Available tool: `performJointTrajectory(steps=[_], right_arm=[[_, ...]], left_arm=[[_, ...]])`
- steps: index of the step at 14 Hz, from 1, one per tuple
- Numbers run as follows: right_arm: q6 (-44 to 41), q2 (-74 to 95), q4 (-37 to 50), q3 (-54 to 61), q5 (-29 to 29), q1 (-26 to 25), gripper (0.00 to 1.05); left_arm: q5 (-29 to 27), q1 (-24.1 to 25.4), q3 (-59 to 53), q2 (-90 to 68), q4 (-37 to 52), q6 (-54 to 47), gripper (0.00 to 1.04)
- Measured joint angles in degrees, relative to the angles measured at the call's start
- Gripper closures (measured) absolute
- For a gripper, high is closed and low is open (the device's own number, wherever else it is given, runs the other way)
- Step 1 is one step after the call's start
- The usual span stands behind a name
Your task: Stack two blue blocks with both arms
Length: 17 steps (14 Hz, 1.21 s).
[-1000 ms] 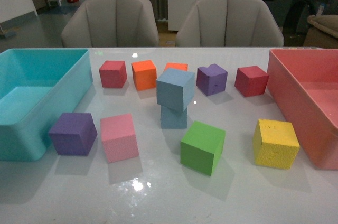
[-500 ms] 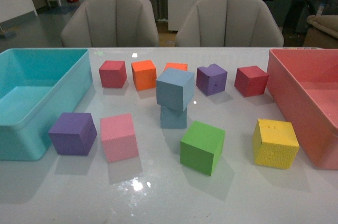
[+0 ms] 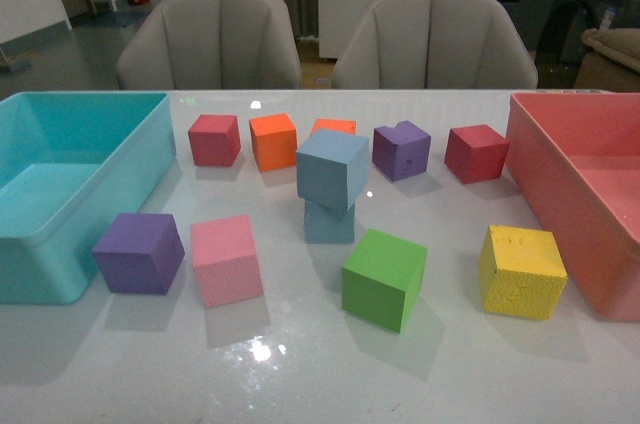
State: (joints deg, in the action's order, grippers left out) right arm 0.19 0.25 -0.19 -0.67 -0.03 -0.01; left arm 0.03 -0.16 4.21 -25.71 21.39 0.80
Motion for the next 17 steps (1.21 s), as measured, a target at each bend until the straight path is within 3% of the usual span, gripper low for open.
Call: performJointTrajectory(steps=[13, 14, 15, 17], right_arm=[[0.0, 0.0, 0.0, 0.0, 0.0, 0.0, 0.06], [-0.02, 0.0, -0.02, 0.0, 0.0, 0.0, 0.06], [0.0, 0.0, -0.02, 0.0, 0.02, 0.0, 0.06], [-0.02, 0.0, 0.04, 0.0, 0.02, 0.0, 0.06]], left_arm=[[-0.04, 0.04, -3.61, 15.45, -11.1, 0.02, 1.03], [-0.04, 0.04, -3.56, 16.94, -13.22, 0.02, 1.03], [0.13, 0.04, -3.58, 22.69, -21.55, 0.0, 1.03], [0.0, 0.04, -3.58, 25.24, -21.92, 0.0, 1.03]])
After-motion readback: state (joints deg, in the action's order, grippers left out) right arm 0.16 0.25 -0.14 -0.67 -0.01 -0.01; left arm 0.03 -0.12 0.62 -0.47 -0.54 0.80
